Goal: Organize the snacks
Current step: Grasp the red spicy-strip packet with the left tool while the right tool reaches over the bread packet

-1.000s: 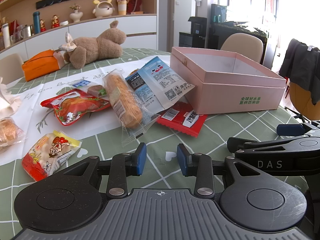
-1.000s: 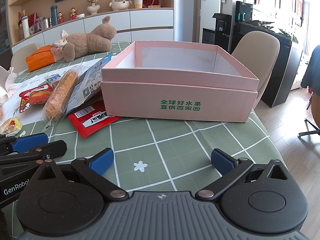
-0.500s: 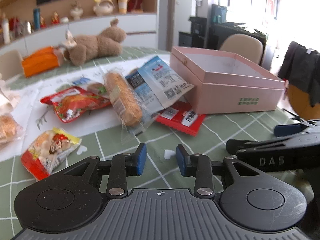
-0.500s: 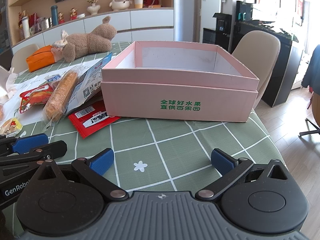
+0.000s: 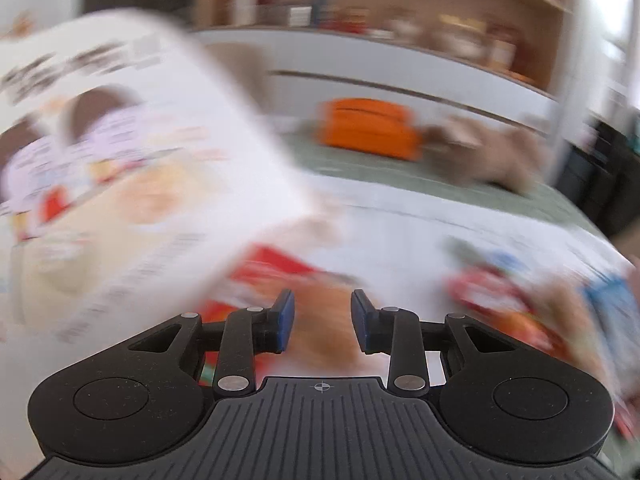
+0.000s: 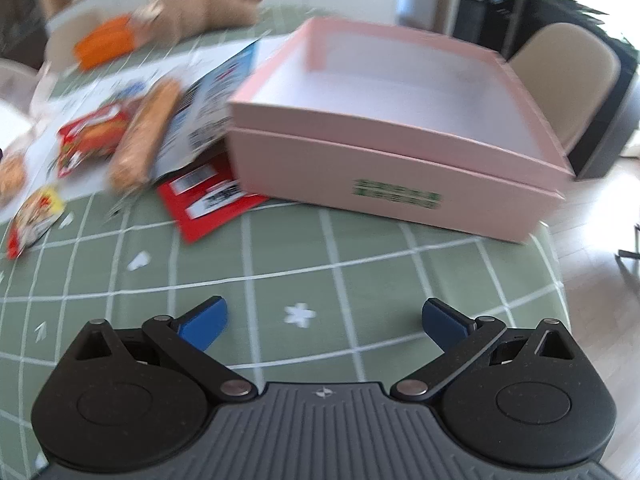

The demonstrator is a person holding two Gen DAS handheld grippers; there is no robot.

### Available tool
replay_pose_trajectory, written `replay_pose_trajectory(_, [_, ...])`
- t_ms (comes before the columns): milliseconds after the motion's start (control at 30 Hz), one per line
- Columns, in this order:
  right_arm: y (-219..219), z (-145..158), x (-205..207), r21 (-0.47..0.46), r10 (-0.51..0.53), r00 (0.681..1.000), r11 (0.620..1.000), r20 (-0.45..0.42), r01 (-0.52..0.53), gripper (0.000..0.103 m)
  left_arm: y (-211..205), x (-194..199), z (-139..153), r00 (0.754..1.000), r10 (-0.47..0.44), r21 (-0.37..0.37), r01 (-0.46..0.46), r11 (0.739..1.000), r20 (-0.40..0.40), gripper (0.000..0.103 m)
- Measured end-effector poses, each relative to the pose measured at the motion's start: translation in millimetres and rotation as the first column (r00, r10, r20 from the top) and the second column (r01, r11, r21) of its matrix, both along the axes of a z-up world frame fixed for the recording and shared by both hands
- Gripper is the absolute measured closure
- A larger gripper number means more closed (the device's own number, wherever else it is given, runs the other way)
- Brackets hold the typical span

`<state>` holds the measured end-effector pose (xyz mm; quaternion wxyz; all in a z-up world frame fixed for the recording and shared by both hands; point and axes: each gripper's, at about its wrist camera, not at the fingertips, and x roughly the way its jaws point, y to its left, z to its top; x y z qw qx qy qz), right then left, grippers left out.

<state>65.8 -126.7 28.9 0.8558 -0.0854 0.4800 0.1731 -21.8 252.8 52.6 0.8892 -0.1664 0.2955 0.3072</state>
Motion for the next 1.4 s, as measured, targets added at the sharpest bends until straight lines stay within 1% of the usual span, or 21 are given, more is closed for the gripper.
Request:
replay_pose_trajectory(67, [13, 14, -3, 0.035, 0.031, 0.999, 0.999, 0.033, -0.032, 0.009, 31, -4, -4, 0.998, 0.064, -0.020, -0.064, 0.998, -0.011, 0.068])
replay_pose_trajectory(133, [30, 28, -5, 0.067, 0.081, 0.995, 0.994, 0.055, -0.084, 0.009, 52, -3, -8, 0.993, 0.109, -0.037, -0.110, 0.993, -0.040, 0.069])
replay_pose_trajectory(167, [40, 34, -4, 0.080, 0.110, 0.992, 0.990, 0.059, -0.115, 0.009, 58, -2, -10, 0.992, 0.117, -0.049, -0.120, 0.992, -0.049, 0.074])
replay_pose_trajectory(200, [49, 38, -3, 0.091, 0.132, 0.989, 0.986, 0.062, -0.137, 0.008, 64, 0, -11, 0.993, 0.109, -0.068, -0.113, 0.991, -0.049, 0.082])
replay_pose_trajectory(233, [60, 42, 0, 0.106, 0.157, 0.986, 0.981, 0.062, -0.163, 0.008, 69, 3, -14, 0.994, 0.097, -0.087, -0.101, 0.991, -0.053, 0.084])
replay_pose_trajectory(300, [81, 46, 9, 0.135, 0.203, 0.978, 0.969, 0.042, -0.207, 0.008, 72, 15, -22, 0.995, 0.057, -0.115, -0.066, 0.991, -0.082, 0.081])
replay_pose_trajectory(400, [107, 48, 17, 0.159, 0.252, 0.967, 0.954, 0.024, -0.253, 0.008, 56, 19, -24, 0.997, 0.002, -0.098, -0.009, 0.995, -0.075, 0.081])
replay_pose_trajectory(467, [125, 47, 23, 0.153, 0.277, 0.961, 0.948, 0.028, -0.278, 0.008, 47, 20, -23, 0.995, -0.073, -0.116, 0.064, 0.991, -0.070, 0.081])
replay_pose_trajectory(500, [134, 46, 26, 0.145, 0.281, 0.959, 0.948, 0.033, -0.283, 0.008, 35, 21, -23, 0.990, -0.122, -0.110, 0.113, 0.987, -0.076, 0.081])
replay_pose_trajectory(600, [148, 47, 32, 0.148, 0.280, 0.959, 0.948, 0.042, -0.283, 0.008, 3, 31, -24, 0.964, -0.247, -0.081, 0.240, 0.967, -0.099, 0.082])
replay_pose_trajectory(767, [156, 47, 33, 0.213, 0.268, 0.963, 0.940, 0.020, -0.266, 0.008, -35, 33, -26, 0.924, -0.377, -0.161, 0.363, 0.918, -0.062, 0.082])
replay_pose_trajectory(833, [161, 45, 35, 0.243, 0.260, 0.966, 0.937, -0.001, -0.252, 0.008, -48, 30, -29, 0.907, -0.419, -0.192, 0.404, 0.895, -0.046, 0.082])
replay_pose_trajectory(933, [168, 37, 41, 0.307, 0.245, 0.968, 0.927, -0.061, -0.215, 0.009, -66, 20, -30, 0.880, -0.475, -0.221, 0.458, 0.861, -0.027, 0.082])
replay_pose_trajectory(967, [171, 33, 43, 0.316, 0.238, 0.967, 0.927, -0.086, -0.200, 0.010, -71, 20, -31, 0.876, -0.481, -0.224, 0.463, 0.857, -0.027, 0.082])
replay_pose_trajectory(1033, [176, 22, 47, 0.312, 0.233, 0.964, 0.932, -0.127, -0.184, 0.017, -76, 20, -31, 0.873, -0.487, -0.228, 0.468, 0.854, -0.031, 0.082])
replay_pose_trajectory(1067, [178, 15, 48, 0.300, 0.239, 0.958, 0.936, -0.156, -0.184, 0.029, -79, 19, -30, 0.870, -0.492, -0.227, 0.473, 0.851, -0.033, 0.081])
replay_pose_trajectory(1100, [178, 9, 49, 0.282, 0.239, 0.954, 0.942, -0.179, -0.183, 0.034, -80, 21, -30, 0.868, -0.495, -0.225, 0.475, 0.851, -0.039, 0.081])
replay_pose_trajectory(1133, [176, 9, 47, 0.278, 0.245, 0.955, 0.941, -0.169, -0.192, 0.036, -83, 22, -29, 0.865, -0.500, -0.226, 0.479, 0.848, -0.044, 0.081])
replay_pose_trajectory(1200, [170, 13, 41, 0.252, 0.259, 0.954, 0.943, -0.151, -0.216, 0.044, -85, 25, -28, 0.855, -0.516, -0.245, 0.491, 0.836, -0.046, 0.080])
replay_pose_trajectory(1300, [151, 26, 32, 0.209, 0.259, 0.960, 0.950, -0.110, -0.233, 0.050, -96, 24, -27, 0.840, -0.539, -0.264, 0.510, 0.819, -0.052, 0.078])
replay_pose_trajectory(1400, [122, 40, 22, 0.212, 0.259, 0.962, 0.948, -0.080, -0.238, 0.052, -112, 22, -24, 0.827, -0.558, -0.250, 0.526, 0.813, -0.076, 0.078])
